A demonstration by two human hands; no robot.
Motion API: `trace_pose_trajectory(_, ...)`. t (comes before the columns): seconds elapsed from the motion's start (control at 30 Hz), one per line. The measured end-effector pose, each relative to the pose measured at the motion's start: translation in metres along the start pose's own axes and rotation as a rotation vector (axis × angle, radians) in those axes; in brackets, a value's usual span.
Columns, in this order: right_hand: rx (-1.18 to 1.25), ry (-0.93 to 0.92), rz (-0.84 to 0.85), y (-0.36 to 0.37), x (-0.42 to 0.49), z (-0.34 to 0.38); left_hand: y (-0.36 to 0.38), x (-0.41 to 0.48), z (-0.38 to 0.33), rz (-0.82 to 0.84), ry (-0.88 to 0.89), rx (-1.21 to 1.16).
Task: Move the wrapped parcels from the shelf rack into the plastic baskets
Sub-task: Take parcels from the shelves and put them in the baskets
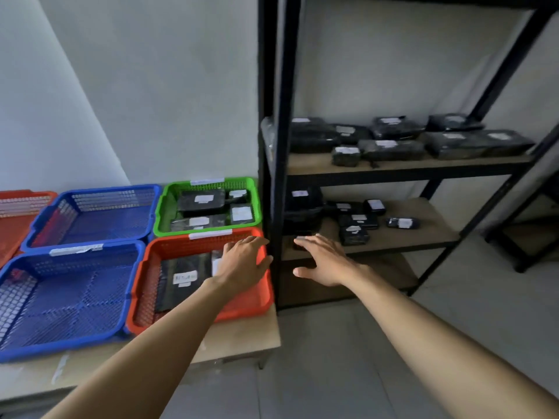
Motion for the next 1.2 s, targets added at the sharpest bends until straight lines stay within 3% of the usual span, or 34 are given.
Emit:
trace_pose_trajectory(0.43, -0.026, 0.010, -0.116, -0.226, -0.102, -0.148, -0.117, 0.086, -0.261, -0.111, 0.270, 0.087)
trace_pose_trajectory(0.83, -0.105, -0.011, -0.348, -0.401, -0.108, -0.230, -0.184, 0.197, -0.396, -0.250, 0.445, 0.104)
trace_pose_trajectory(1.2, -0.199, 0.031, -0.607, -0.541, -0.102, -0.359, -0.216, 0.314, -0.538, -0.423, 0.614, -0.086)
Point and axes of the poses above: each hand's wrist, its own x-axis towards the middle knuckle, its own y-axis out of the palm, z = x × y, the point moved 9 cm from there along x, towards the middle knuckle, and after that the axes turned 3 degrees about -y, right-handed, at the moved point
